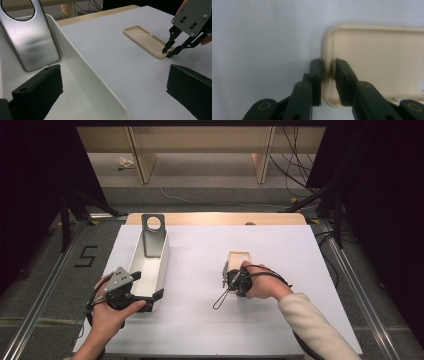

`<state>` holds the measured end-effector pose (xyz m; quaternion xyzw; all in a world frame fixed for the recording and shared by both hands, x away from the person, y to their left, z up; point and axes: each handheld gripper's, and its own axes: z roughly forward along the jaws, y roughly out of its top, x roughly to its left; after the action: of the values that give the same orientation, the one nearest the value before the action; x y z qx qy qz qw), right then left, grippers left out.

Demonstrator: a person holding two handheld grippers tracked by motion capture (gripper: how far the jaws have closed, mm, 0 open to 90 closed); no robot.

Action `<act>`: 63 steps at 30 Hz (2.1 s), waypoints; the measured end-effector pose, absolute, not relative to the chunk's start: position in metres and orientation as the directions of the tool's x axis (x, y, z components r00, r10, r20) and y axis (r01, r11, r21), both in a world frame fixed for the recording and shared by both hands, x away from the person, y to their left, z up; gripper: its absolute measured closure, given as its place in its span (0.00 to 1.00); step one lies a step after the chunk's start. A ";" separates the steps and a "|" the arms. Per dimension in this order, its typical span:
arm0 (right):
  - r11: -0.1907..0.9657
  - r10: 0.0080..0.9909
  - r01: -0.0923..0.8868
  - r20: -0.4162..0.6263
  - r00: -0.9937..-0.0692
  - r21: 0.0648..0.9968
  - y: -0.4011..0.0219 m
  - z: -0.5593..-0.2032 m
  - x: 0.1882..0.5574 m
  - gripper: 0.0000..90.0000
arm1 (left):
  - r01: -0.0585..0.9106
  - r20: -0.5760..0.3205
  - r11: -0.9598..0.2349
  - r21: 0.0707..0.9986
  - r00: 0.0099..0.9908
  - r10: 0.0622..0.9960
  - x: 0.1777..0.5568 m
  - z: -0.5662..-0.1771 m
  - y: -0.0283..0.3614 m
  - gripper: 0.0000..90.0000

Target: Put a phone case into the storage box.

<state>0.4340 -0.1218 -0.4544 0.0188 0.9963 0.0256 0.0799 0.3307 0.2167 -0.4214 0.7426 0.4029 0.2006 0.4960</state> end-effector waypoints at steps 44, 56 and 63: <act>0.987 0.079 0.057 -0.146 -0.986 0.149 -0.134 -0.453 0.432 0.97 | 0.399 -0.101 -0.185 0.898 0.595 0.797 0.331 -0.422 0.217 0.00; 0.960 0.130 0.087 -0.147 -0.980 0.266 -0.145 -0.444 0.428 0.98 | 0.399 -0.102 -0.183 0.898 0.594 0.798 0.331 -0.422 0.217 0.00; 0.903 0.173 0.107 -0.123 -0.977 0.416 -0.155 -0.438 0.425 0.98 | 0.399 -0.102 -0.181 0.899 0.593 0.799 0.331 -0.421 0.217 0.00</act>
<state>0.4251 -0.1549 -0.4381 0.0719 0.9723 0.2081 0.0789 0.3309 0.2168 -0.4213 0.7415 0.4038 0.2015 0.4966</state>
